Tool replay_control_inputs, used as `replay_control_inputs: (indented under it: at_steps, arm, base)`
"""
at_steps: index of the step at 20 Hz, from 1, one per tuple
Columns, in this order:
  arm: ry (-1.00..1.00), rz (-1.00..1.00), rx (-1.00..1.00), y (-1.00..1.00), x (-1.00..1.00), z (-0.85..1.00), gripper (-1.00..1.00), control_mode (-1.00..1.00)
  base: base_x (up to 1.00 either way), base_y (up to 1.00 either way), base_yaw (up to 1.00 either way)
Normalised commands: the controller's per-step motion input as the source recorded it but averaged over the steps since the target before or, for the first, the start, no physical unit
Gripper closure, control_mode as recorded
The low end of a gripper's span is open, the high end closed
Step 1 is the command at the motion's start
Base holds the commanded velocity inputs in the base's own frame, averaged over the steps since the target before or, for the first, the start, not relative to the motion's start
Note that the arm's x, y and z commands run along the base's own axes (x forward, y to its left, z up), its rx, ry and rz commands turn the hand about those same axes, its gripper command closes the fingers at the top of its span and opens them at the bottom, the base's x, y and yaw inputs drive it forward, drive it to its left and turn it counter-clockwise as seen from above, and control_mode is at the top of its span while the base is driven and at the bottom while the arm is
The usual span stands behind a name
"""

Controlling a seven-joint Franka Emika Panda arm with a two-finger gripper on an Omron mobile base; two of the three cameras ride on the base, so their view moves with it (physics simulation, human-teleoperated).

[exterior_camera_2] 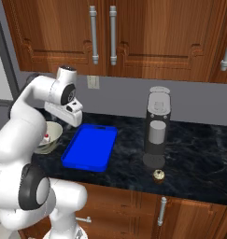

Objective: Place the bowl with cake and the cupcake onto the tray.

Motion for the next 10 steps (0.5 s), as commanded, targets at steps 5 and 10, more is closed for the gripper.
replay_control_inputs:
  at_steps: [5,10]
  arm:
    - [-0.01,0.08,0.00,0.18,0.10,-0.26,-1.00,-1.00]
    - [-0.17,0.14,-0.03,0.17,0.01,-0.26,-1.00,-1.00]
  base:
    - [0.00,0.00,0.00]
    - [0.00,0.00,0.00]
